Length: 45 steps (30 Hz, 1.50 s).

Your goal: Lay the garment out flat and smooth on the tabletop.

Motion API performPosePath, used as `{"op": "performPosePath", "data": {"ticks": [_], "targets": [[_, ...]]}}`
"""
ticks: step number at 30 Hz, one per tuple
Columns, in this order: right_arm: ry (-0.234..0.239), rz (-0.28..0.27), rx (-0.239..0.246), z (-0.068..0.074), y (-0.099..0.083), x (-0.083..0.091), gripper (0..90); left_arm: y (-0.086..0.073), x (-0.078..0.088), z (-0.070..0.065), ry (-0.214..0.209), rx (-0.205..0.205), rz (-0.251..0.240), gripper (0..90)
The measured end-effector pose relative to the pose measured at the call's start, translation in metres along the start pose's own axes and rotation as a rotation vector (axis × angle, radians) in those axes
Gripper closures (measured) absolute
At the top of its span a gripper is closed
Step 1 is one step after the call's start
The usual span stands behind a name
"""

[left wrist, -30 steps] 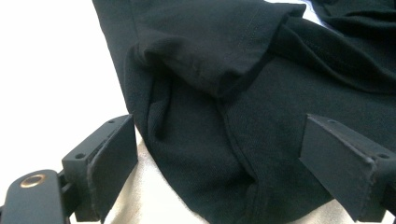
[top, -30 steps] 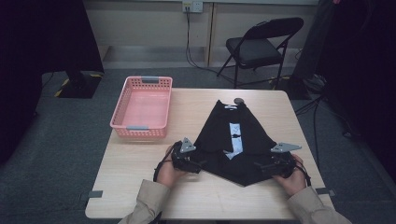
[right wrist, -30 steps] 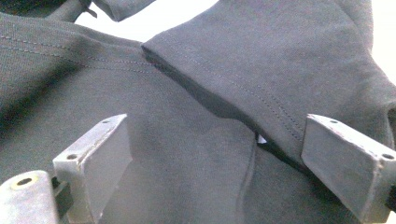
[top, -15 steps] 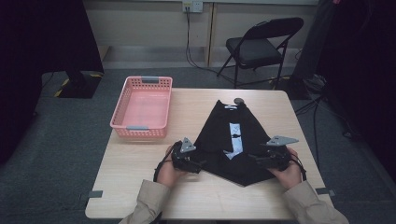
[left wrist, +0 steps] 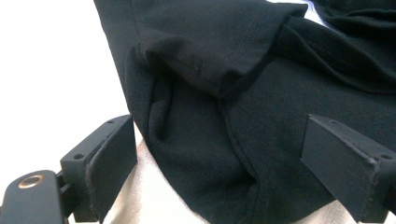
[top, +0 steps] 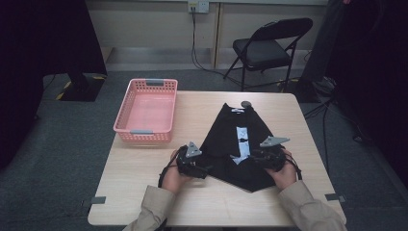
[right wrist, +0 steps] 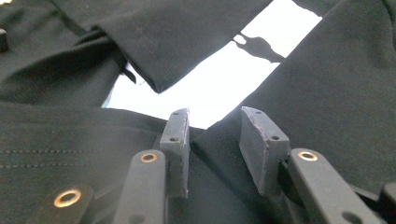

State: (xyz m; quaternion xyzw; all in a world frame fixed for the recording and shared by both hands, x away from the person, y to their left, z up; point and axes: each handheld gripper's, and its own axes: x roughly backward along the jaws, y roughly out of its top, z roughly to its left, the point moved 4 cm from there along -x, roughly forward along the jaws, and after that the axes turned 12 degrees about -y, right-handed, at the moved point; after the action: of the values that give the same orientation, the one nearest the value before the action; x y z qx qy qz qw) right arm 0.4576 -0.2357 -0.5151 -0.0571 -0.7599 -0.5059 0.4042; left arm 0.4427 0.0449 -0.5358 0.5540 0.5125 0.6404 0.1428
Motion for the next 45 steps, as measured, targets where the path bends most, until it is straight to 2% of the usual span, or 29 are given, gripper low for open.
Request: {"op": "performPosePath", "data": {"ticks": [3,5,6,7,8,10,11,25,42,45], "targets": [[-0.009,-0.001,-0.007,0.000,0.000,-0.001,64.4,0.000,0.000,0.000,0.000,0.000,0.000,10.3],[-0.013,-0.007,-0.004,0.000,-0.001,-0.001,69.7,0.000,0.000,0.000,0.000,0.000,0.000,10.3],[-0.018,-0.013,-0.008,0.000,-0.001,-0.001,76.7,0.000,0.000,0.000,0.000,0.000,0.000,10.3],[-0.018,-0.013,-0.008,0.000,-0.001,-0.001,76.7,0.000,0.000,0.000,0.000,0.000,0.000,10.3],[-0.020,-0.019,-0.014,0.000,-0.001,0.000,81.6,0.000,0.000,0.000,0.000,0.000,0.000,10.3],[-0.022,-0.025,-0.036,-0.002,-0.001,0.001,84.1,0.000,0.000,0.000,0.001,0.000,0.000,10.3],[-0.009,-0.033,-0.064,-0.006,0.000,0.003,84.6,0.000,0.000,0.000,0.000,-0.001,0.001,10.3],[0.005,-0.081,-0.125,-0.026,0.009,0.018,85.3,0.000,0.000,0.000,0.002,-0.001,0.001,10.3],[-0.030,-0.104,-0.146,-0.053,0.024,0.036,85.3,0.000,0.000,0.001,0.017,0.009,0.008,6.9],[-0.033,-0.111,-0.163,-0.059,0.027,0.039,85.3,0.000,-0.001,0.001,0.017,0.011,0.007,6.4]]}}
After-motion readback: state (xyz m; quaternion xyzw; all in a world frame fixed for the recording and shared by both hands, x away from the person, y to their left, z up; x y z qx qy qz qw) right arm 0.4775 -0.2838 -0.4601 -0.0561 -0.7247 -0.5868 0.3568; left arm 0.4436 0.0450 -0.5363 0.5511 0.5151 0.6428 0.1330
